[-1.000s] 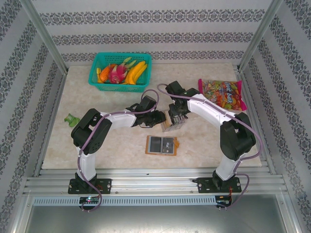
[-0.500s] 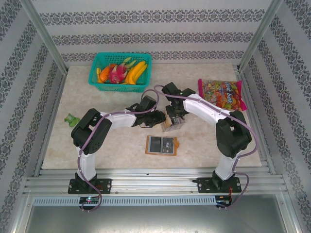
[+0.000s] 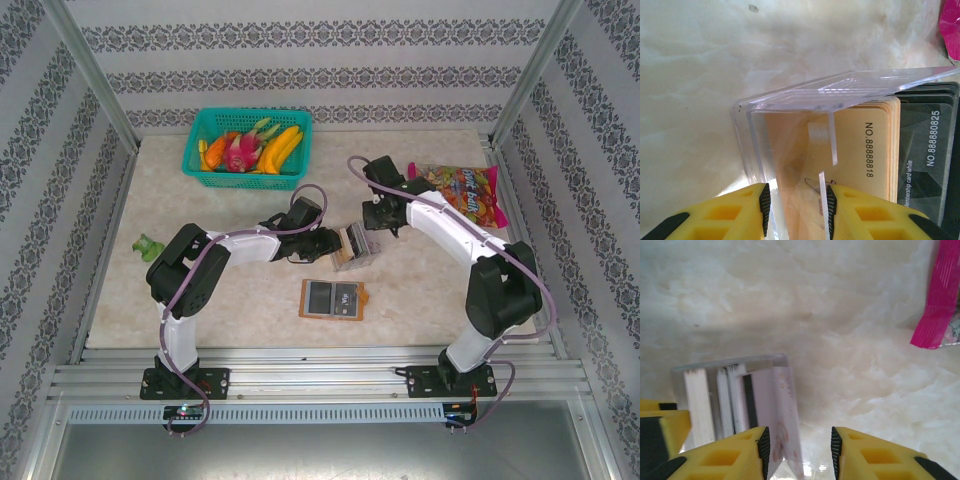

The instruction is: Put the credit cards into the card holder

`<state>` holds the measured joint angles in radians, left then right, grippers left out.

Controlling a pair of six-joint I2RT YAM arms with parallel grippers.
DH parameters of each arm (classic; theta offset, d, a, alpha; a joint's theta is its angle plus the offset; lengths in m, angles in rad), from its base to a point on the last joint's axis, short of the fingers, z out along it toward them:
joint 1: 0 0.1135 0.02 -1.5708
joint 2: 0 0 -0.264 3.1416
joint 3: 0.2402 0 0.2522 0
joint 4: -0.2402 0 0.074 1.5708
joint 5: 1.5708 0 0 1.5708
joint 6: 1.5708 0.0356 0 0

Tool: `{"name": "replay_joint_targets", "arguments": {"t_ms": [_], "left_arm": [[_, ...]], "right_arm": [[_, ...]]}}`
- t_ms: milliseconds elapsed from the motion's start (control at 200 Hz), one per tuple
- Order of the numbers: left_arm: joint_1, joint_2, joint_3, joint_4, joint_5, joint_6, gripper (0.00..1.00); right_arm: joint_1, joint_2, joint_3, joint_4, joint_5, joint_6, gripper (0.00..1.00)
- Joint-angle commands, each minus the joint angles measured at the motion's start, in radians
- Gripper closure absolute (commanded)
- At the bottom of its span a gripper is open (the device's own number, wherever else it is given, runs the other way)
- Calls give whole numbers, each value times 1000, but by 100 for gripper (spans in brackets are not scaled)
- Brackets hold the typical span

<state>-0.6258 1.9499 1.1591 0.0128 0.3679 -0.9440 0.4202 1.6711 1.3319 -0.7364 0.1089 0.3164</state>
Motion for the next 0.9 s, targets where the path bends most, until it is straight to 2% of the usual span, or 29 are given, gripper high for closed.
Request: {"name": "replay_joint_targets", "arguments": {"t_ms": [0, 135, 225, 380, 435, 535, 759, 894], "left_arm": [[15, 27, 7, -49, 6, 2, 62], [15, 29, 4, -47, 4, 1, 62], [15, 27, 6, -49, 4, 2, 62], [15, 27, 4, -53, 3, 2, 62], [15, 28, 4, -53, 2, 2, 62], [15, 29, 6, -53, 5, 2, 62], [15, 23, 1, -52, 4, 1, 62], [15, 23, -2, -52, 4, 1, 62]], "right_arm": [[-22, 37, -39, 32, -93, 23, 61], [-24, 73, -38, 38, -126, 24, 62], [-22, 98, -38, 35, -93, 20, 64], [6, 87, -29, 5, 41, -1, 81], [19, 67, -32, 8, 81, -10, 84], [40, 45, -32, 5, 116, -17, 93], [63, 50, -27, -7, 113, -20, 99], [94, 38, -16, -27, 167, -7, 99]]}}
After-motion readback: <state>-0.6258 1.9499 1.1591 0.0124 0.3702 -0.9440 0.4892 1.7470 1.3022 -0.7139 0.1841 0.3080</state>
